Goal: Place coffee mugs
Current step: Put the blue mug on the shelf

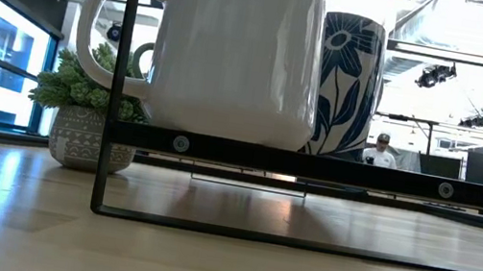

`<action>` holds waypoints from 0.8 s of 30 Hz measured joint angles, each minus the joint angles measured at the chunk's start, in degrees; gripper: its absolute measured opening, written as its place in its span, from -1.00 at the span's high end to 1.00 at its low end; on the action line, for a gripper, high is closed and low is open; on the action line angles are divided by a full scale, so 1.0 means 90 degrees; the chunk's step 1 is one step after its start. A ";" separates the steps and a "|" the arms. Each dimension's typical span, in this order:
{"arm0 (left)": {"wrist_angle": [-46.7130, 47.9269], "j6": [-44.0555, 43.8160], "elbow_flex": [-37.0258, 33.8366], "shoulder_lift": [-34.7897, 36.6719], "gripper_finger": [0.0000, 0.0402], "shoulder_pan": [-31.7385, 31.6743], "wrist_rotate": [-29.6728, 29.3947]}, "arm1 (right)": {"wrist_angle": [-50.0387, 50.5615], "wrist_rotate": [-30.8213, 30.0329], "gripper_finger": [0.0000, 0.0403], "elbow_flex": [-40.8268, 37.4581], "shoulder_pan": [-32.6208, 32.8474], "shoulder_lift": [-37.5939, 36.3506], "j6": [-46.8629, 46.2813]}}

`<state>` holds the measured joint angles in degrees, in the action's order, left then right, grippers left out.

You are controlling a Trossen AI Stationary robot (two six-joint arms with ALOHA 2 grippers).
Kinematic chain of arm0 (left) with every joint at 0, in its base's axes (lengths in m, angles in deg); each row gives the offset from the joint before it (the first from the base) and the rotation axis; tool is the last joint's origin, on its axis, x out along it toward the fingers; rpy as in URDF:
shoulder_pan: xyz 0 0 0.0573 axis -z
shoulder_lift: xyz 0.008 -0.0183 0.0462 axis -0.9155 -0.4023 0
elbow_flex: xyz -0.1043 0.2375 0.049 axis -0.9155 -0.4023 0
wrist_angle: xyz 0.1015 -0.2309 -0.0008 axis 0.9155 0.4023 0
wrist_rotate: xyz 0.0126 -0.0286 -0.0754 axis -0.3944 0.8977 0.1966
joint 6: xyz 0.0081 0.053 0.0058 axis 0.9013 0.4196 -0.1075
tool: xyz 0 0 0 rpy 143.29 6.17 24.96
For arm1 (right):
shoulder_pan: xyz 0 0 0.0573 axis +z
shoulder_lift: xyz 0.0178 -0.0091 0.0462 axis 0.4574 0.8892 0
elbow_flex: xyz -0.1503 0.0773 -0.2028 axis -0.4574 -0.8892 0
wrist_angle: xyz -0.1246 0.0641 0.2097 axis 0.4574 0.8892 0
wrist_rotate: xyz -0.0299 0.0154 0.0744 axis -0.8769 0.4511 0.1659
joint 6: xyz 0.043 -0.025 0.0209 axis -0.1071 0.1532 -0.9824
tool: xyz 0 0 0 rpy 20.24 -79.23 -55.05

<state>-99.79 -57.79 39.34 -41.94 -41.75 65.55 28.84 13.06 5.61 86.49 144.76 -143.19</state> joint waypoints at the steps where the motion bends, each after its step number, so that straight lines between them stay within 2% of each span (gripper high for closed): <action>1: 0.0001 0.0000 0.0000 0.0000 0.47 0.0000 0.0000 | 0.0004 -0.0002 0.76 0.0000 0.0000 0.0000 0.0002; 6: 0.0002 0.0001 0.0000 0.0000 0.47 0.0000 0.0000 | 0.0025 -0.0030 0.97 -0.0001 0.0002 0.0000 0.0265; 14: 0.0069 0.0003 0.0000 -0.0002 0.47 0.0000 -0.0002 | 0.0073 -0.0097 0.98 -0.0002 -0.0014 0.0000 0.0298; 24: 0.0087 0.0004 0.0000 -0.0002 0.47 0.0000 -0.0002 | 0.0631 -0.0298 0.99 -0.0002 -0.0448 -0.0289 0.1421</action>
<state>-99.00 -57.75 39.34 -41.96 -41.75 65.53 34.52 10.38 5.59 82.46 142.16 -130.41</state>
